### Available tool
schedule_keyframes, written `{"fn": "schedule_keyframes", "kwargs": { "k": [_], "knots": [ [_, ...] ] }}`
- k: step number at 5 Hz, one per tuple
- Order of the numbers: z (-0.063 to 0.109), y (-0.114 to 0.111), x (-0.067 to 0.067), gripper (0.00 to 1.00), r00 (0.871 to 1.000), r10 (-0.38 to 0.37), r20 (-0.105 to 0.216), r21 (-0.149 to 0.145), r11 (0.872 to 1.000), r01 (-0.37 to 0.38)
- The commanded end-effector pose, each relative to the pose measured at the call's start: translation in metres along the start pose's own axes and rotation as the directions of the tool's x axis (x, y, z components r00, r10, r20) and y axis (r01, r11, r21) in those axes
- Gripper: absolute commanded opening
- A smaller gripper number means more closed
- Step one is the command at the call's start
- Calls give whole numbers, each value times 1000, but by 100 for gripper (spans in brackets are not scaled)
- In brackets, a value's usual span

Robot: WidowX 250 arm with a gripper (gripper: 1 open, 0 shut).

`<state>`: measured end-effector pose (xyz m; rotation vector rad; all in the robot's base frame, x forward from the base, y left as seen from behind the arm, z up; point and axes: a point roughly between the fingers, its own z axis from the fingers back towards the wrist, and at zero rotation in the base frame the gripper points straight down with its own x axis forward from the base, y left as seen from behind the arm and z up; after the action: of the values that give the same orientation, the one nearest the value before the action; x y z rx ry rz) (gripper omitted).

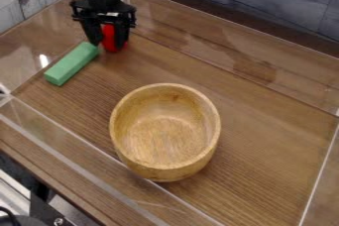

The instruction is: Move the red fruit to the right

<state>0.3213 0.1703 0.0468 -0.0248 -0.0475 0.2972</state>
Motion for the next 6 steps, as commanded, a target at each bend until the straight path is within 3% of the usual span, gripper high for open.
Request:
{"fn": "schedule_keyframes", "kwargs": {
  "k": [1, 2, 4, 6],
  "knots": [
    [36, 3, 8, 0, 996, 34, 83, 12, 999, -35],
    [64, -5, 9, 0, 992, 57, 116, -14, 998, -56],
    [111, -56, 10, 0, 989, 42, 140, -84, 996, -31],
    [107, -141, -5, 0, 991, -61, 121, -117, 990, 75]
  ]
}}
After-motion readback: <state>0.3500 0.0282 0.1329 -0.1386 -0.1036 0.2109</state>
